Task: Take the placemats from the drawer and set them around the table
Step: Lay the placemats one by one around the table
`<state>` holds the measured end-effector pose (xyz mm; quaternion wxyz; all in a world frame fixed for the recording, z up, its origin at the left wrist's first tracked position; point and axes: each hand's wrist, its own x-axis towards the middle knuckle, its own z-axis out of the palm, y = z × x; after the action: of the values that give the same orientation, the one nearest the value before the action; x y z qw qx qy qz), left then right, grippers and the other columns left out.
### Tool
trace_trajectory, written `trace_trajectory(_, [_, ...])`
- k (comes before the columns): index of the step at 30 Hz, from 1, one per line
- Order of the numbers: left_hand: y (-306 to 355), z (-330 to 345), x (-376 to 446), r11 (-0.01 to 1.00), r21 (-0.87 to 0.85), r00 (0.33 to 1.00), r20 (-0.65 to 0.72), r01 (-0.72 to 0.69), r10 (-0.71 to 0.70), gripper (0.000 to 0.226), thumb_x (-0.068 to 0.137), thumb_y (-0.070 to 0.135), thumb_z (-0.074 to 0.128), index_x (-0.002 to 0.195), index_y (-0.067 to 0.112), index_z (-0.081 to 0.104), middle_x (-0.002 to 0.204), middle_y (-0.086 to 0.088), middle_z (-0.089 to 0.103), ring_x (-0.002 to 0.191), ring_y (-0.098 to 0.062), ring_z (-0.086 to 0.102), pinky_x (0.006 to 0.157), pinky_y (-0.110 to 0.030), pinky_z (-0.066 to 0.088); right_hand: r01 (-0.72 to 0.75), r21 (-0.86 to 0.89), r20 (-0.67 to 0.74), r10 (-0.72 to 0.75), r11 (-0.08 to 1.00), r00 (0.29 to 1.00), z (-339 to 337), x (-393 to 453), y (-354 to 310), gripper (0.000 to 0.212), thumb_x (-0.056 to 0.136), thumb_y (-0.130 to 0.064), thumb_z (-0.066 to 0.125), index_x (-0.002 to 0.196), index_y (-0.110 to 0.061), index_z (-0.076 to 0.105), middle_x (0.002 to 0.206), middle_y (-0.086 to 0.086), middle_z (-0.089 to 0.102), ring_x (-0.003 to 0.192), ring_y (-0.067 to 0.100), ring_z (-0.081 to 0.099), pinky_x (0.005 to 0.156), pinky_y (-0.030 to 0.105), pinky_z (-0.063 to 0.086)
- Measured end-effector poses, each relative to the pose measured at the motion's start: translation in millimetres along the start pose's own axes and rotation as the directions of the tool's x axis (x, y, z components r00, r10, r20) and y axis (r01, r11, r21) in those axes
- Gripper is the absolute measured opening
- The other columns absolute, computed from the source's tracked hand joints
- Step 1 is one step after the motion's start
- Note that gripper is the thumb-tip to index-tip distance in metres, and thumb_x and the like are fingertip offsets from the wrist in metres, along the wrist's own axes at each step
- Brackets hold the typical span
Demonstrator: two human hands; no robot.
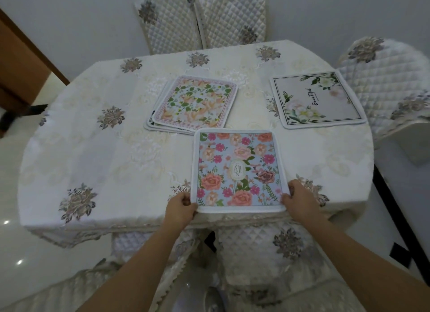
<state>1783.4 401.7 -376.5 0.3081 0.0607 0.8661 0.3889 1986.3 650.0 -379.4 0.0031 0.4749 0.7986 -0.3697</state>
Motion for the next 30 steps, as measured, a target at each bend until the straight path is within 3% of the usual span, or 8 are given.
trace_trajectory(3, [2.2,-0.5,-5.0,0.999,0.035,0.999,-0.009,-0.036,0.037,0.009,0.085,0.004,0.070,0.086,0.008,0.062,0.080,-0.010,0.070,0.061,-0.020,0.065,0.061,-0.034,0.058,0.012,0.030,-0.056,-0.011,0.999,0.998,-1.1,-8.5,3.8,0.009,0.091,-0.014,0.060,0.095,-0.014,0.052,0.086,0.004,0.063,0.074,0.022,0.059,0.063,0.032,0.047])
trace_trajectory(6, [10.3,4.1,-14.5,0.999,0.010,0.999,-0.007,-0.051,0.051,0.010,0.085,0.003,0.070,0.086,0.008,0.062,0.082,-0.009,0.069,0.064,-0.018,0.066,0.063,-0.035,0.059,0.018,0.039,-0.104,-0.014,0.999,0.994,-8.1,-17.8,9.8,0.009,0.091,-0.011,0.059,0.094,-0.015,0.052,0.077,-0.006,0.056,0.066,0.007,0.051,0.054,0.023,0.035])
trace_trajectory(12, [24.8,26.4,-30.2,0.996,0.038,0.995,0.066,-0.081,0.079,0.013,0.083,0.007,0.074,0.082,0.014,0.063,0.085,-0.009,0.070,0.078,-0.027,0.071,0.073,-0.045,0.060,-0.027,0.130,-0.121,0.043,0.991,0.992,-35.7,-30.4,32.0,0.017,0.092,-0.010,0.057,0.109,-0.014,0.056,0.095,0.002,0.067,0.082,0.021,0.064,0.069,0.034,0.052])
trace_trajectory(16, [29.5,44.9,-41.2,0.995,0.053,0.994,0.084,-0.080,0.076,0.013,0.084,0.008,0.074,0.081,0.015,0.063,0.083,-0.007,0.070,0.076,-0.023,0.071,0.072,-0.044,0.061,-0.068,0.148,-0.137,0.089,0.987,0.987,-48.0,-37.4,47.6,0.013,0.092,-0.010,0.058,0.104,-0.012,0.056,0.094,0.002,0.066,0.076,0.018,0.062,0.058,0.026,0.046])
trace_trajectory(19, [25.4,51.8,-47.2,0.997,0.044,0.993,0.105,-0.058,0.054,0.012,0.084,0.008,0.074,0.082,0.015,0.064,0.083,-0.007,0.071,0.075,-0.025,0.071,0.073,-0.046,0.060,-0.111,0.145,-0.120,0.129,0.983,0.984,-50.4,-39.6,57.0,0.008,0.091,-0.011,0.059,0.098,-0.012,0.056,0.094,0.006,0.068,0.075,0.019,0.063,0.059,0.028,0.047])
trace_trajectory(24, [25.8,46.7,-53.2,0.960,0.237,0.988,0.018,-0.151,0.151,0.013,0.090,0.025,0.068,0.098,0.017,0.062,0.081,0.005,0.065,0.075,-0.013,0.063,0.063,-0.025,0.047,-0.088,0.151,-0.165,0.113,0.985,0.980,-53.8,-45.3,56.7,0.012,0.094,-0.018,0.059,0.103,-0.014,0.053,0.097,0.003,0.066,0.072,0.012,0.059,0.057,0.025,0.044])
trace_trajectory(28, [30.8,36.3,-53.5,0.930,0.304,0.972,-0.045,-0.208,0.233,0.014,0.093,0.027,0.060,0.097,0.015,0.066,0.087,0.004,0.066,0.081,-0.013,0.062,0.069,-0.024,0.040,-0.015,0.110,-0.165,0.033,0.994,0.986,-55.7,-45.4,43.5,0.045,0.093,-0.032,0.060,0.130,-0.009,0.053,0.119,0.009,0.061,0.101,0.023,0.061,0.082,0.038,0.053])
trace_trajectory(30, [36.5,31.0,-54.2,0.933,0.270,0.963,-0.057,-0.238,0.262,0.017,0.095,0.027,0.055,0.098,0.015,0.068,0.090,0.004,0.067,0.085,-0.013,0.062,0.073,-0.027,0.043,0.022,0.067,-0.150,-0.011,0.998,0.989,-55.5,-46.3,30.0,0.053,0.093,-0.038,0.058,0.137,-0.010,0.049,0.130,0.012,0.057,0.116,0.028,0.055,0.096,0.045,0.049])
